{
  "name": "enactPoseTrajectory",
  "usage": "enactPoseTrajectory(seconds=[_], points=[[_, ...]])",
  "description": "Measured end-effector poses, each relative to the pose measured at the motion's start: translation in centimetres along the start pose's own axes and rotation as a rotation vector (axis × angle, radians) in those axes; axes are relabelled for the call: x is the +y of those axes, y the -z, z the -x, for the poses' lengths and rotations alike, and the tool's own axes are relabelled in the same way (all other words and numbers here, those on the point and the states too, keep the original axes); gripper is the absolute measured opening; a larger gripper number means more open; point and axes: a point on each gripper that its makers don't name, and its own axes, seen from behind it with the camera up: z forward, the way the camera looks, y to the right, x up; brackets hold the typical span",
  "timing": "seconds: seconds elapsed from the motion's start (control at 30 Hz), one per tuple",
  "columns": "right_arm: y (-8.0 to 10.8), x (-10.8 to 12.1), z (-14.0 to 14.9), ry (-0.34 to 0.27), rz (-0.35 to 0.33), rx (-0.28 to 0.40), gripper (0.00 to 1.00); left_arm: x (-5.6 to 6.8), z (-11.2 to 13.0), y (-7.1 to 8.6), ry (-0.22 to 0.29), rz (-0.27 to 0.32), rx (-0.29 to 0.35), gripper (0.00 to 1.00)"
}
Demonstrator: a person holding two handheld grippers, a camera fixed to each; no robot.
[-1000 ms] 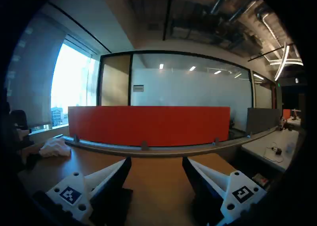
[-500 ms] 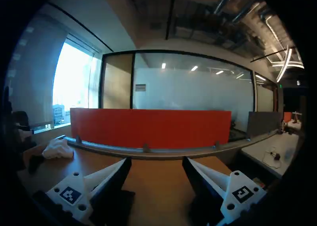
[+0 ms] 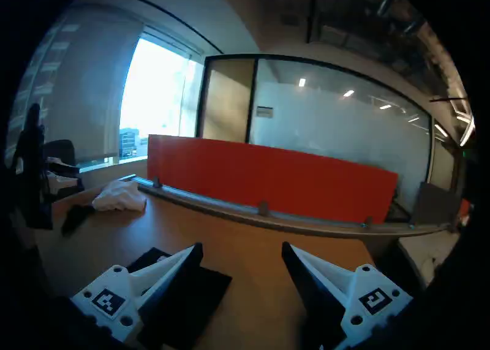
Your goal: Fold towel
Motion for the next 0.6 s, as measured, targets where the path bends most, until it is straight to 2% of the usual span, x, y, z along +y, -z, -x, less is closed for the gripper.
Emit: enactPoseTrajectory(seconds=[0.17,0.5,0.6], points=[[-0.5,-0.7,0.7,0.022,-0.052,-0.037,1.00,0.8,0.8,-0.3,-0.025,0.037,-0.031,0.98],[-0.6,-3.6,4.1,0.108,-0.190,-0.153,1.00,3.5,4.6,-0.3,-0.088,0.150,-0.143,0.98],[-0.7,-4.1,4.8,0.128,-0.212,-0.172,1.00,4.2,5.2,-0.3,-0.101,0.174,-0.159,0.98]])
